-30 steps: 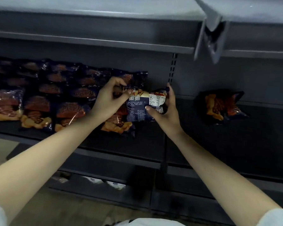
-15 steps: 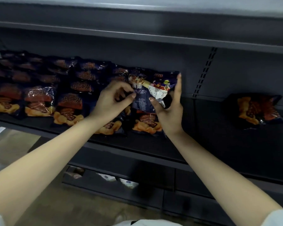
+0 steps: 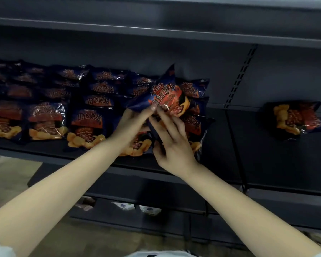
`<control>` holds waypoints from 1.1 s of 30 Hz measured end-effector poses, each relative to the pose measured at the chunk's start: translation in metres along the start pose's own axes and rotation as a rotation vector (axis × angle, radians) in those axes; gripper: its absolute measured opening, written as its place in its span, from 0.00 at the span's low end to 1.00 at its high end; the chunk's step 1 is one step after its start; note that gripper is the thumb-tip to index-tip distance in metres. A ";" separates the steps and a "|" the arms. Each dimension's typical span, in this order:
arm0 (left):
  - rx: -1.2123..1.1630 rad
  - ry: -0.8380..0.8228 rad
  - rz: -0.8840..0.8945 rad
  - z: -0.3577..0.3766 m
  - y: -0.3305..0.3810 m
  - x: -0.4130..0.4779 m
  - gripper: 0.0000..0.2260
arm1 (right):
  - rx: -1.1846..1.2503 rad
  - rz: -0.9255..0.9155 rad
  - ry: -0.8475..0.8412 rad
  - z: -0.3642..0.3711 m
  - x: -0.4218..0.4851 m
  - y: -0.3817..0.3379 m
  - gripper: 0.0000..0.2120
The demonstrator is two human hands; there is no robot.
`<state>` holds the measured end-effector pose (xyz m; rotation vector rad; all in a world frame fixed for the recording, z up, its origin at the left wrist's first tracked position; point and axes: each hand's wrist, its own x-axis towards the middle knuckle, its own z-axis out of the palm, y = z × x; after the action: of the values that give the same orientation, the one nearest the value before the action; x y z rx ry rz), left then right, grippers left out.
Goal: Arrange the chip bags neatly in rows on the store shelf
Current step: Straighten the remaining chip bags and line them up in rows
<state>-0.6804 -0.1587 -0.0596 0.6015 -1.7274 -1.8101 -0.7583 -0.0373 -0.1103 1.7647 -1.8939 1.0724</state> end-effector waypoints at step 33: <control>0.661 -0.244 0.323 0.042 -0.055 -0.029 0.40 | 0.289 0.893 0.202 -0.039 -0.063 0.018 0.36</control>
<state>-0.6915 -0.1078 -0.1131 0.3221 -2.4457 -1.1086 -0.7739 0.0341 -0.1335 0.8067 -2.5323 1.7986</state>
